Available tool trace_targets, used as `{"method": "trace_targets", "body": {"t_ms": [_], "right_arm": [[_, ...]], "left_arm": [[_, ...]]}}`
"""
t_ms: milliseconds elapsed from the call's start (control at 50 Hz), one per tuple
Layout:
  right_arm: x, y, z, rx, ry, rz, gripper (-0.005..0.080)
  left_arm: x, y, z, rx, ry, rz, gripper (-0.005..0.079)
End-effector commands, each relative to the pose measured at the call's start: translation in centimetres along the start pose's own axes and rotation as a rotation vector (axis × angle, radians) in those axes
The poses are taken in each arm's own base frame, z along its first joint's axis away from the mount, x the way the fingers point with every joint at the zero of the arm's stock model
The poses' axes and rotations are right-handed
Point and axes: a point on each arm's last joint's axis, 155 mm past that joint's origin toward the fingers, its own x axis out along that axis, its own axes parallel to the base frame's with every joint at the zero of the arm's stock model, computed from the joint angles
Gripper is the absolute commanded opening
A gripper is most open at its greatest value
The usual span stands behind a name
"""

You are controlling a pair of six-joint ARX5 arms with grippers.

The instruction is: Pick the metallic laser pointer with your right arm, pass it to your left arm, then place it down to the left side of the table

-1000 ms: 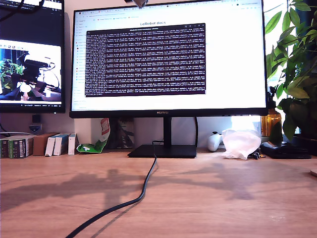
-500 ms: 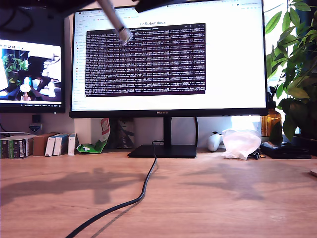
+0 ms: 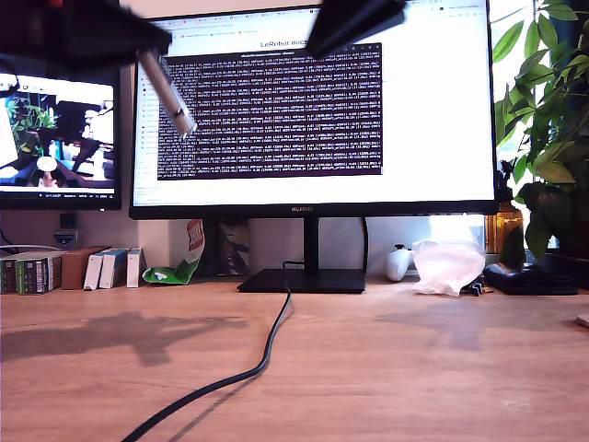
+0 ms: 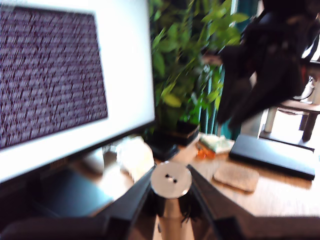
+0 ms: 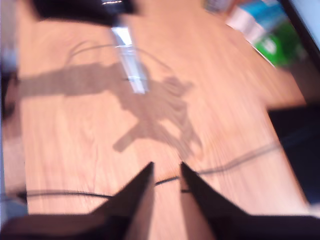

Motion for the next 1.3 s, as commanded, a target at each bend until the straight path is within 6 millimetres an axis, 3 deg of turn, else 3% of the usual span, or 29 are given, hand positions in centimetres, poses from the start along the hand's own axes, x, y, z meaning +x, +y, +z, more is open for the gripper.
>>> {"method": "trace_targets", "body": {"t_ms": [0, 140, 280, 420, 640, 780, 980, 1280], "right_arm": [[0.5, 0.1, -0.4, 0.077, 0.013, 0.011, -0.0007], [0.3, -1.9, 0.5, 0.150, -0.029, -0.058, -0.0007], [-0.9, -5.8, 1.0, 0.193, -0.073, -0.212, -0.0007], [-2.8, -10.7, 0.3, 0.263, -0.085, -0.412, -0.0007], [-5.6, -15.4, -2.2, 0.347, -0.064, -0.592, -0.0007], [-7.1, -16.6, -3.5, 0.363, -0.065, -0.682, -0.0007], [-8.9, -16.7, -6.3, 0.406, -0.072, -0.786, -0.0007], [-12.4, -15.3, -10.5, 0.430, -0.134, -0.950, -0.0007]], "left_arm": [[0.1, 0.0, 0.5, 0.017, -0.001, 0.000, -0.0024], [0.1, 0.5, -0.4, -0.039, 0.041, 0.021, -0.0024], [0.2, 0.8, -1.1, -0.048, 0.091, 0.035, -0.0024], [0.2, 1.4, -1.3, -0.058, 0.126, 0.063, -0.0024], [-0.2, 2.4, -2.9, -0.097, 0.201, 0.125, -0.0024], [-0.5, 3.1, -4.1, -0.110, 0.245, 0.167, -0.0024], [-0.9, 3.6, -5.1, -0.142, 0.284, 0.208, -0.0024], [-1.7, 4.2, -7.0, -0.240, 0.383, 0.256, -0.0024]]}}
